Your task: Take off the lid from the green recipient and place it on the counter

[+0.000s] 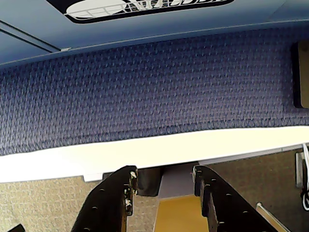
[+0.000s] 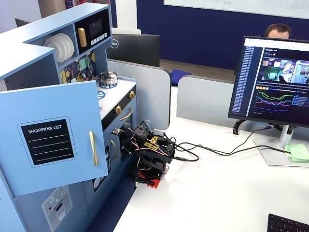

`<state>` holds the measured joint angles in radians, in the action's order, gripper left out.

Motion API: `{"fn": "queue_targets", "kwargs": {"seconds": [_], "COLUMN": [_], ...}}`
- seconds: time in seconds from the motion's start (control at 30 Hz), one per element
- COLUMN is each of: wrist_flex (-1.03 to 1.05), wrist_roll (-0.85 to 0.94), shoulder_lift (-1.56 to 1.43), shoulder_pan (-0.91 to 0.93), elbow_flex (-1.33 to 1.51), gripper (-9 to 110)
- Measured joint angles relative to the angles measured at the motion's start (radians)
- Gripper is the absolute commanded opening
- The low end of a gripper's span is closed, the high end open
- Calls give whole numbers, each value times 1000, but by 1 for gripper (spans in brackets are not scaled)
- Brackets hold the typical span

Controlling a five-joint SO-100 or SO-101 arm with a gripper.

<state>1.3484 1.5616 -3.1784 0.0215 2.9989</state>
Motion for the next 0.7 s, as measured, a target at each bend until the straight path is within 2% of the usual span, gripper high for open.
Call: {"fn": "queue_targets", "kwargs": {"seconds": [0.7], "wrist_flex": [-25], "wrist_roll": [-21], "shoulder_lift": [2], "shoulder_pan": [21], "elbow_flex": [-9], "gripper": [0]}}
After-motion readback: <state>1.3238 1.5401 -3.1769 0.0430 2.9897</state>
